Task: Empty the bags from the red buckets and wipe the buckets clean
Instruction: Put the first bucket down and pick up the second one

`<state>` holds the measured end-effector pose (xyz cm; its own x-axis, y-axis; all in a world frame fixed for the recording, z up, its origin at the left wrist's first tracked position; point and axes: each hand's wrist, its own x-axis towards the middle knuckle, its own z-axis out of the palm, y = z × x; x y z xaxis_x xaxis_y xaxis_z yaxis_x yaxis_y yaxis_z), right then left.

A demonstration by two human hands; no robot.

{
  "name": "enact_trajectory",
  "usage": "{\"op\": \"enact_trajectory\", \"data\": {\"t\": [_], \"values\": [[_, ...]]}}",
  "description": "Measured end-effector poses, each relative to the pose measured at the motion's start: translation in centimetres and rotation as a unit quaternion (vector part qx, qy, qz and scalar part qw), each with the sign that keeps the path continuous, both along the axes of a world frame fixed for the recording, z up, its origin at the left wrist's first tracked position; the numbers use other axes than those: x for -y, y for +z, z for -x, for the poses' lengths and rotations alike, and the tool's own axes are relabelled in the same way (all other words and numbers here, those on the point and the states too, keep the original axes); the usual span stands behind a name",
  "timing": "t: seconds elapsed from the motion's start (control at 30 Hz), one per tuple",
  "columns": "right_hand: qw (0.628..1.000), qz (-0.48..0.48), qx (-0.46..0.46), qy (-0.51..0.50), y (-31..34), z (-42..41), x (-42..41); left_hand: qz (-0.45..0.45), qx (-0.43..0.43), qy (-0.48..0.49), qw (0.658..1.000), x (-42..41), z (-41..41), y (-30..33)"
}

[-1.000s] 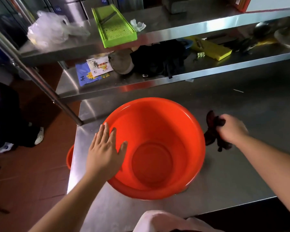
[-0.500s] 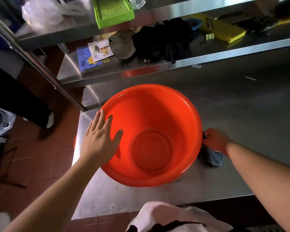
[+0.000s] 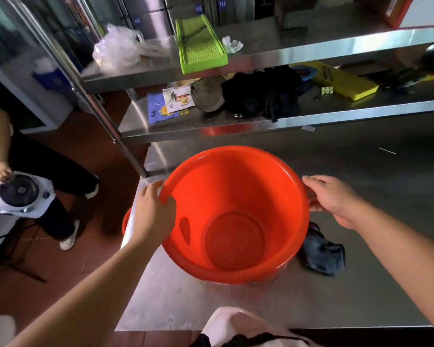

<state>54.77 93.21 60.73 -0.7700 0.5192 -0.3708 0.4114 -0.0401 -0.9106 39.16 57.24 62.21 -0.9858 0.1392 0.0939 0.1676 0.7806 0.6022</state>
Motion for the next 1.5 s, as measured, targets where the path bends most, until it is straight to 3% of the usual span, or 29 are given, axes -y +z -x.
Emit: {"op": "enact_trajectory", "data": {"t": [0.13,0.33,0.6,0.9,1.17,1.5], "values": [[0.999,0.03,0.011,0.032,0.7,0.1,0.2,-0.04,0.152,0.094,0.983,1.5,0.2,0.9],[0.997,0.014,0.036,0.065,1.9,-0.2,0.1,-0.222,0.258,0.133,0.931,3.2,-0.5,0.9],[0.993,0.02,0.005,0.118,4.5,1.6,1.8,-0.32,0.261,0.17,0.895,7.2,-5.1,2.7],[0.98,0.001,-0.005,0.2,6.5,4.4,9.6,-0.355,0.193,0.248,0.88,15.6,-10.1,4.2],[0.961,-0.014,-0.013,0.277,7.6,5.6,22.9,-0.398,0.154,0.291,0.856,29.2,-14.6,3.2],[0.942,-0.012,-0.016,0.336,7.7,5.9,45.7,-0.429,0.094,0.375,0.816,49.1,-22.0,4.2]]}}
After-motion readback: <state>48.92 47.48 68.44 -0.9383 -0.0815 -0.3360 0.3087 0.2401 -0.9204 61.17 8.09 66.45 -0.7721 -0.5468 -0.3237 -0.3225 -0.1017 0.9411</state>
